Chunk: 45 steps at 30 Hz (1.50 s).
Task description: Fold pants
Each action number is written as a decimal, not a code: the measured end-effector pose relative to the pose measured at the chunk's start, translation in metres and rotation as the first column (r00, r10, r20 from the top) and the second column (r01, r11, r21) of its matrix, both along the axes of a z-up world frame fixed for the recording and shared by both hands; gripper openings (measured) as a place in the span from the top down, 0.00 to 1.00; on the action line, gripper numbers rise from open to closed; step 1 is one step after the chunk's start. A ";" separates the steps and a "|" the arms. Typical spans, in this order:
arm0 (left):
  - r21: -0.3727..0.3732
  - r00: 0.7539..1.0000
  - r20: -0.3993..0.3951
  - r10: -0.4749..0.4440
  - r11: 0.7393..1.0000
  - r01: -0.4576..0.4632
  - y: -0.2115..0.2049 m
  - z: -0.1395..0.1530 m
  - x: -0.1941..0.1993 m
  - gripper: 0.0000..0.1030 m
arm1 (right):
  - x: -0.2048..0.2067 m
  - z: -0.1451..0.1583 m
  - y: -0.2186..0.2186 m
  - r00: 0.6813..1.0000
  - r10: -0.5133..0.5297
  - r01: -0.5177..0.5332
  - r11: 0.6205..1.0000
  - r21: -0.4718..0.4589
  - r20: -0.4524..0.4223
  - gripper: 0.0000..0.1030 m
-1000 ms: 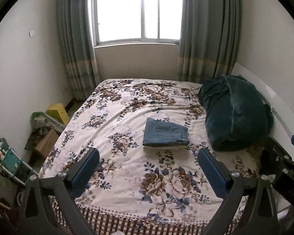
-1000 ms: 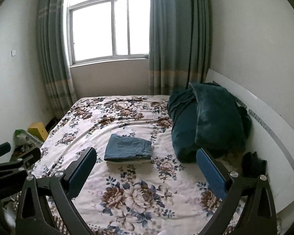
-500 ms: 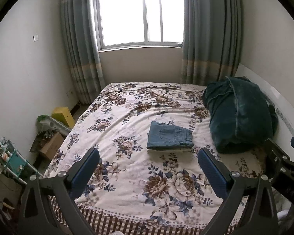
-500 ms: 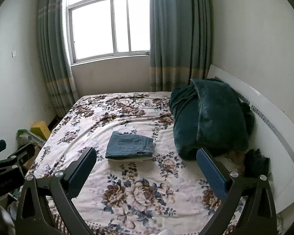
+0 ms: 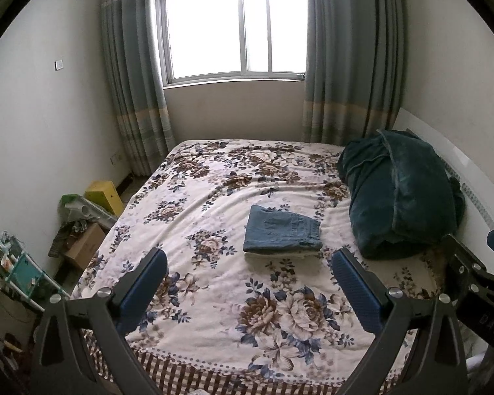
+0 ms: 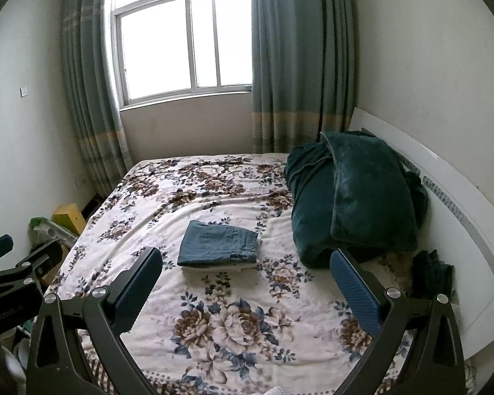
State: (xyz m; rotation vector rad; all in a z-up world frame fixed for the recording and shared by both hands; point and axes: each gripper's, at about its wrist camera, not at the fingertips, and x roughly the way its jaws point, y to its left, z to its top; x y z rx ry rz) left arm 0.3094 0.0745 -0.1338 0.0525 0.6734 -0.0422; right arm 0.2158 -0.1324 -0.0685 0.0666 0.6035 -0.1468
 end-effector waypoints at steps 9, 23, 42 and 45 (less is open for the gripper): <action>0.000 1.000 -0.006 -0.002 1.000 0.002 -0.001 0.004 0.003 0.00 | 0.001 0.002 -0.003 1.000 0.003 -0.003 1.000 0.001 0.001 0.00; 0.003 1.000 -0.002 0.011 1.000 -0.011 0.004 0.005 -0.001 0.00 | 0.000 -0.001 0.010 1.000 0.024 -0.024 1.000 0.008 -0.016 0.00; -0.003 1.000 0.001 0.016 1.000 -0.016 0.011 0.005 -0.008 0.00 | -0.003 0.002 0.013 0.999 0.025 -0.024 1.000 0.007 -0.023 0.00; -0.003 1.000 0.001 0.017 1.000 -0.017 0.011 0.005 -0.009 0.00 | -0.005 0.002 0.014 0.999 0.022 -0.022 1.000 0.008 -0.023 0.00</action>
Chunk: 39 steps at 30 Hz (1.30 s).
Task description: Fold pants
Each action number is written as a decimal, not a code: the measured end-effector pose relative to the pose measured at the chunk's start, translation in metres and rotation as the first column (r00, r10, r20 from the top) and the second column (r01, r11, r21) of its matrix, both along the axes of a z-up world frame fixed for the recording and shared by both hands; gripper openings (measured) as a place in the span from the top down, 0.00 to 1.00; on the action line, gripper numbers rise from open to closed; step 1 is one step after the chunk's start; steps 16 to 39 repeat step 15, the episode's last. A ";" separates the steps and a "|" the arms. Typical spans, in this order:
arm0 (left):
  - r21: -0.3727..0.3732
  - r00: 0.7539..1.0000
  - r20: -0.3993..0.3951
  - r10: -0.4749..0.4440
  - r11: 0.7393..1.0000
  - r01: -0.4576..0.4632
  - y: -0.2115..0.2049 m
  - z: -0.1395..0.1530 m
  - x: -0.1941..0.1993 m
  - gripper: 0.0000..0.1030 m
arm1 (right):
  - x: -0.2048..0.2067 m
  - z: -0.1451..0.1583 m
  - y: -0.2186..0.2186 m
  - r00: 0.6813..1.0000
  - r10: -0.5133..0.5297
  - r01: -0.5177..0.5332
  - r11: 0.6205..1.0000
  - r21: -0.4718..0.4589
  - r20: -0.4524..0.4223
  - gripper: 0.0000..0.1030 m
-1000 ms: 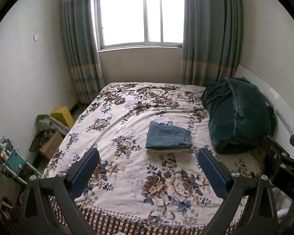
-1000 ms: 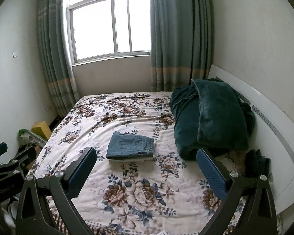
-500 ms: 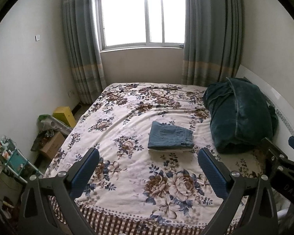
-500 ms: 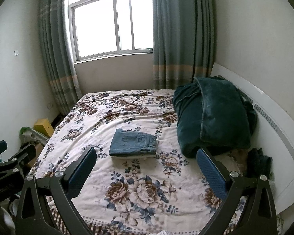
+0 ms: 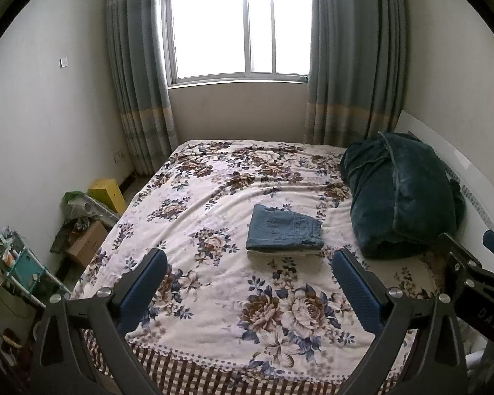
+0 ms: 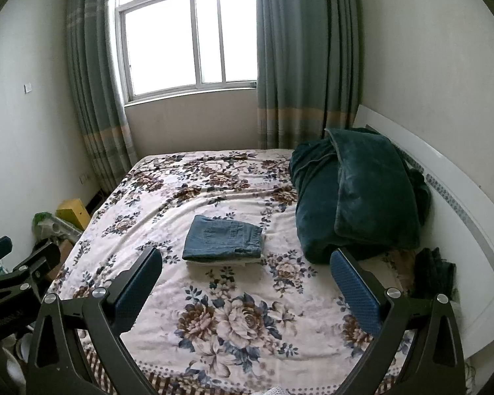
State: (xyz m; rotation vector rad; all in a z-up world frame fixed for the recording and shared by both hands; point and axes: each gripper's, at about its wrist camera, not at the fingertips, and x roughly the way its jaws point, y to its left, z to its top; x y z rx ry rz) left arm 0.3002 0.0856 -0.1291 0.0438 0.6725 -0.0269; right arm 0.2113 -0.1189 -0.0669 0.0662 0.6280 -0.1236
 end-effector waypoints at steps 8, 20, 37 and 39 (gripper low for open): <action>0.001 1.000 0.004 0.002 1.000 -0.002 0.000 0.001 -0.003 0.00 | -0.003 0.001 0.000 1.000 0.006 -0.006 1.000 0.005 -0.008 0.00; -0.004 1.000 0.009 0.003 1.000 -0.003 -0.002 0.002 -0.003 0.00 | -0.004 0.002 0.001 1.000 0.004 -0.004 1.000 0.002 -0.006 0.00; -0.004 1.000 0.009 0.003 1.000 -0.003 -0.002 0.002 -0.003 0.00 | -0.004 0.002 0.001 1.000 0.004 -0.004 1.000 0.002 -0.006 0.00; -0.004 1.000 0.009 0.003 1.000 -0.003 -0.002 0.002 -0.003 0.00 | -0.004 0.002 0.001 1.000 0.004 -0.004 1.000 0.002 -0.006 0.00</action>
